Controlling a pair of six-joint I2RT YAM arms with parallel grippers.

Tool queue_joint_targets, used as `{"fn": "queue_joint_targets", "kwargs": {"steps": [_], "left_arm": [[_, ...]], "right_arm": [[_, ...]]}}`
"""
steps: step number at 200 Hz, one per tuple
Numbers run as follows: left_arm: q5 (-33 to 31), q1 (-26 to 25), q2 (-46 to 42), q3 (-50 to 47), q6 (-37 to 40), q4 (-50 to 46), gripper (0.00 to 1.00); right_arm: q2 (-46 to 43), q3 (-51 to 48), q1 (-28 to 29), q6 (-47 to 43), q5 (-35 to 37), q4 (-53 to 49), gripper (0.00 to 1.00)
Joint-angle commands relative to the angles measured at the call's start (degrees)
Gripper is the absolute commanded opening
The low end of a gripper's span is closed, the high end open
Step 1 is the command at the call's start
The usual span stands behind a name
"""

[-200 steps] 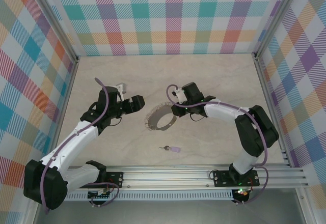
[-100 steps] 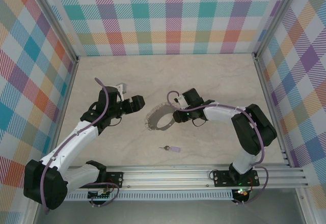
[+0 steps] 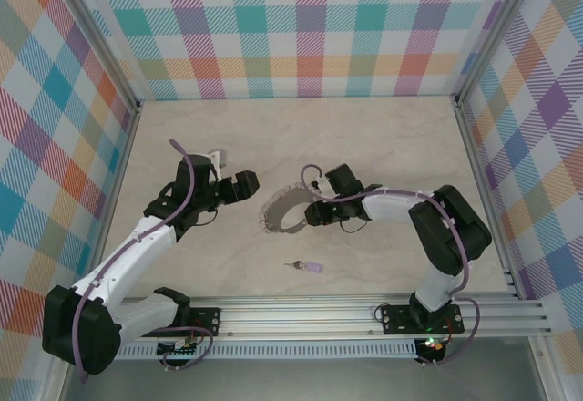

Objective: Put the keys on the keyring

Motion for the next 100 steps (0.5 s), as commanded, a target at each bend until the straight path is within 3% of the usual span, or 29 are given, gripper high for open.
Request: {"fn": "queue_joint_targets", "kwargs": {"steps": [1,100], "left_arm": [[0.0,-0.6,-2.1,0.3,-0.4,-0.7,0.88],[-0.7,-0.6,-2.2,0.5,-0.6,-1.0,0.89]], "right_arm": [[2.1,0.4,1.7,3.4,-3.4,2.4,0.41],[8.3,7.5,11.3,8.8,-5.8,6.2,0.40]]}}
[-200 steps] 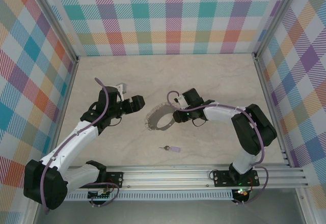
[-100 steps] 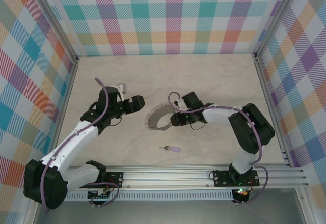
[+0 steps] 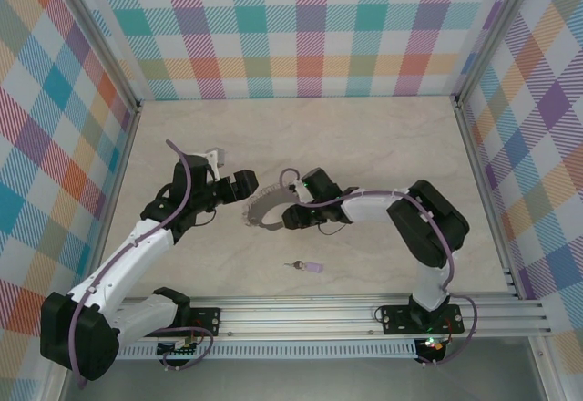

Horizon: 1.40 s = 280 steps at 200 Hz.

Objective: Put the keys on the keyring

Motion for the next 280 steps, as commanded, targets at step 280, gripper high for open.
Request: {"fn": "queue_joint_targets", "kwargs": {"steps": [280], "left_arm": [[-1.5,-0.6,0.4,0.7,-0.2,-0.1,0.90]], "right_arm": [[2.2,8.4,-4.4,-15.3,11.7,-11.6,0.41]]}}
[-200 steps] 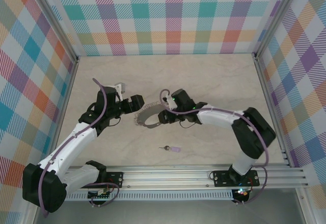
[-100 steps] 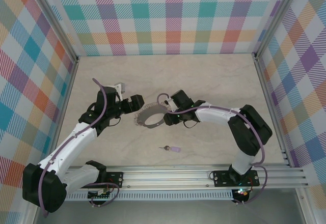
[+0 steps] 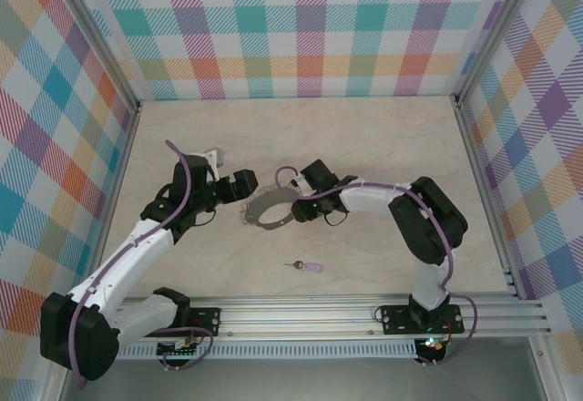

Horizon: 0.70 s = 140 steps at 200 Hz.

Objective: Put the keys on the keyring

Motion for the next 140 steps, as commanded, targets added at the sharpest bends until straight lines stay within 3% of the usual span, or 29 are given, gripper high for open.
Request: {"fn": "queue_joint_targets", "kwargs": {"steps": [1,140], "left_arm": [[-0.6,-0.6,0.4,0.7,-0.1,0.0,0.91],[-0.5,-0.6,1.6,0.8,-0.1,0.7,0.90]], "right_arm": [[1.7,2.2,-0.9,-1.0,-1.0,1.1,0.41],[4.1,5.9,-2.0,-1.5,-2.8,0.7,0.29]]}}
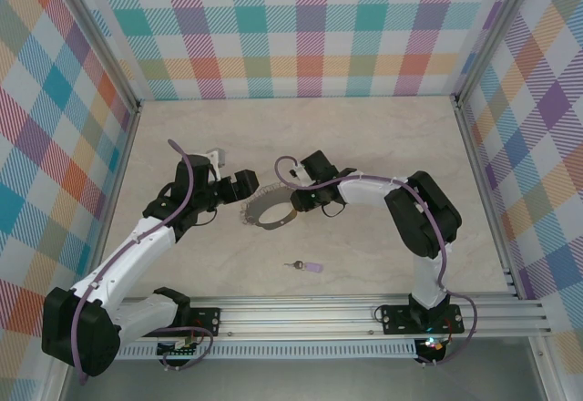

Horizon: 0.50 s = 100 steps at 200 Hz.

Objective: Put the keys on the keyring

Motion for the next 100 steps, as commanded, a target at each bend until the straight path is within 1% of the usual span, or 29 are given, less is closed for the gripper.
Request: {"fn": "queue_joint_targets", "kwargs": {"steps": [1,77,100], "left_arm": [[-0.5,-0.6,0.2,0.8,-0.1,0.5,0.91],[-0.4,-0.6,0.5,0.6,-0.2,1.1,0.90],[-0.1,-0.6,0.7,0.6,-0.2,1.1,0.91]], "right_arm": [[1.0,1.3,-0.3,-1.3,-1.4,-0.1,0.29],[1.4,1.5,-0.7,-1.4,-1.9,-0.1,0.19],[1.4,1.4,-0.8,-1.5,-2.0,-0.1,0.13]]}}
